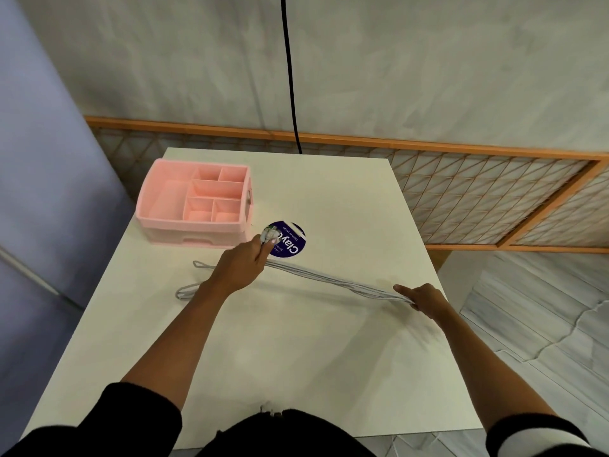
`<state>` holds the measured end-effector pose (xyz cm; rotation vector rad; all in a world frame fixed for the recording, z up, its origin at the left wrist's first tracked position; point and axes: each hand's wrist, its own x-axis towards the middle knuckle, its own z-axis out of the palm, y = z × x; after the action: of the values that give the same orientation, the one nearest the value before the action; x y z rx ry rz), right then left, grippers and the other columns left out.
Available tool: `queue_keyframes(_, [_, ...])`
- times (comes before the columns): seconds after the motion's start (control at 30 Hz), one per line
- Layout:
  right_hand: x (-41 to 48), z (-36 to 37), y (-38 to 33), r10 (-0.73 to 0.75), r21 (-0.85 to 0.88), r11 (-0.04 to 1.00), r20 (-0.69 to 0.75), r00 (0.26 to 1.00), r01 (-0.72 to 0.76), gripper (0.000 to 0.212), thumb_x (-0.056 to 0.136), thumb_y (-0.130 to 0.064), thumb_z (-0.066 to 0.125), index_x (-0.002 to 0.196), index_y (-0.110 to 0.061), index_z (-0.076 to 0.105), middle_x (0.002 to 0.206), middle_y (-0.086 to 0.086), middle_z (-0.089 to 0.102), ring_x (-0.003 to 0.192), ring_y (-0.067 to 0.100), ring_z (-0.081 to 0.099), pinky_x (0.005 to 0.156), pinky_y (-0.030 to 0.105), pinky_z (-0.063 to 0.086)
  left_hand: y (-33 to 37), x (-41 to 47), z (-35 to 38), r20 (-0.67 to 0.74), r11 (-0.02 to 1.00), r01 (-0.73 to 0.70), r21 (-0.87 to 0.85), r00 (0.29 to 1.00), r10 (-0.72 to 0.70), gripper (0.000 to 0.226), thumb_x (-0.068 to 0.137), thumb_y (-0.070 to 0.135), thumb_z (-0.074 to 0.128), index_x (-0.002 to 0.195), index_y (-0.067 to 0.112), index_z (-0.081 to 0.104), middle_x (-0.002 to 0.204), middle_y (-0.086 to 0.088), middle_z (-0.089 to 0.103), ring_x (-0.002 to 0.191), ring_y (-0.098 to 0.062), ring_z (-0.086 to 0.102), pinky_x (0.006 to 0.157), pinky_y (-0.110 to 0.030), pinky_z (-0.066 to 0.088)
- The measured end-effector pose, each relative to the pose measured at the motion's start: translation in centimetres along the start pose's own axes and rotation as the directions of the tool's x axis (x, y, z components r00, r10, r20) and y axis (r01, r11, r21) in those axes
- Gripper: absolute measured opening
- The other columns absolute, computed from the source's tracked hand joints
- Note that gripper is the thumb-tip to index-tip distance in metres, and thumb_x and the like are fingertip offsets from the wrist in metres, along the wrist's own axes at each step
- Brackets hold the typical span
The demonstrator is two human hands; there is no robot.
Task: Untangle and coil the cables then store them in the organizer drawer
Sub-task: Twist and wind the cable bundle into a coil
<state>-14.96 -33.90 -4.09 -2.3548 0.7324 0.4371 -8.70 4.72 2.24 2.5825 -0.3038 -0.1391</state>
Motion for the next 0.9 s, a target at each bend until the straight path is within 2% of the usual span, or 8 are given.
queue_keyframes(0.13, [0.5,0.5,0.9,0.055,-0.102,0.993,-0.071,0.996,-0.062,0.046,0.086,-0.057,0.052,0.068,-0.016,0.060,0.064,-0.001,0.053,0.071,0.024,0.056,0.074,0.032,0.045,0.2,-0.2,0.9,0.071,0.999,0.026,0.042,0.997,-0.029,0.046,0.102,0.046,0.025,0.117,0.009,0.049,0.090,-0.014,0.068,0.086,-0.034,0.063,0.070,-0.036,0.041])
queue_keyframes(0.23, [0.6,0.6,1.5,-0.003,-0.186,0.982,-0.134,0.991,-0.022,0.050,0.090,-0.053,0.050,0.067,-0.011,0.065,0.066,0.006,0.056,0.076,0.031,0.059,0.070,0.033,0.042,0.3,0.2,1.3,0.178,0.992,0.078,-0.095,0.982,-0.060,0.043,0.101,0.047,0.027,0.116,0.014,0.049,0.081,-0.008,0.070,0.077,-0.026,0.066,0.074,-0.036,0.047])
queue_keyframes(0.33, [0.8,1.3,2.2,-0.055,-0.257,0.967,-0.213,0.975,-0.002,0.053,0.093,-0.055,0.044,0.085,-0.009,0.070,0.087,0.015,0.064,0.091,0.037,0.060,0.074,0.036,0.041,0.2,0.4,1.0,0.220,0.967,0.085,-0.240,0.975,-0.031,0.041,0.101,0.047,0.030,0.121,0.016,0.048,0.082,-0.005,0.073,0.078,-0.020,0.069,0.081,-0.036,0.052])
queue_keyframes(0.43, [0.7,1.7,2.9,-0.069,-0.268,0.963,-0.272,0.960,-0.007,0.056,0.091,-0.059,0.043,0.069,-0.012,0.064,0.084,0.014,0.068,0.088,0.035,0.062,0.080,0.037,0.040,0.3,0.6,-1.1,0.149,0.930,0.054,-0.363,0.989,0.001,0.043,0.102,0.041,0.033,0.133,0.014,0.046,0.092,-0.007,0.074,0.089,-0.020,0.068,0.087,-0.032,0.049])
queue_keyframes(0.5, [0.6,1.9,2.9,-0.094,-0.331,0.944,-0.284,0.954,-0.006,0.049,0.092,-0.053,0.047,0.070,-0.014,0.065,0.085,0.012,0.069,0.090,0.033,0.062,0.085,0.038,0.037,0.4,0.6,-3.3,0.069,0.906,0.018,-0.424,0.998,0.012,0.037,0.102,0.038,0.032,0.130,0.019,0.047,0.084,-0.006,0.073,0.074,-0.020,0.066,0.075,-0.028,0.048])
queue_keyframes(0.6, [0.3,2.7,0.6,-0.178,-0.383,0.924,-0.393,0.902,0.016,0.030,0.093,-0.035,0.055,0.086,-0.009,0.068,0.095,0.013,0.065,0.097,0.034,0.058,0.094,0.044,0.034,0.3,0.7,-6.4,-0.057,0.837,0.013,-0.548,0.997,-0.052,0.028,0.102,0.038,0.032,0.094,0.021,0.053,0.065,0.000,0.058,0.055,-0.013,0.049,0.058,-0.025,0.040])
queue_keyframes(0.73, [-0.8,5.0,-8.4,-0.405,-0.150,0.914,-0.382,0.831,0.377,0.030,0.094,-0.031,0.054,0.083,-0.006,0.063,0.086,0.011,0.064,0.086,0.034,0.059,0.080,0.041,0.040,0.0,0.8,-10.4,-0.135,0.631,-0.040,-0.775,0.985,-0.103,0.037,0.103,0.039,0.032,0.069,0.023,0.037,0.050,0.014,0.036,0.042,0.000,0.026,0.040,-0.015,0.022])
queue_keyframes(0.9, [-6.4,8.4,-22.6,-0.766,0.060,0.619,-0.177,0.619,0.783,0.043,0.095,-0.044,0.046,0.086,-0.006,0.064,0.083,0.005,0.066,0.076,0.020,0.060,0.071,0.034,0.047,-0.3,0.5,-14.4,-0.260,0.408,-0.176,-0.896,0.952,-0.160,0.040,0.102,0.041,0.032,0.067,0.021,0.033,0.050,0.012,0.032,0.041,-0.002,0.024,0.037,-0.015,0.020])
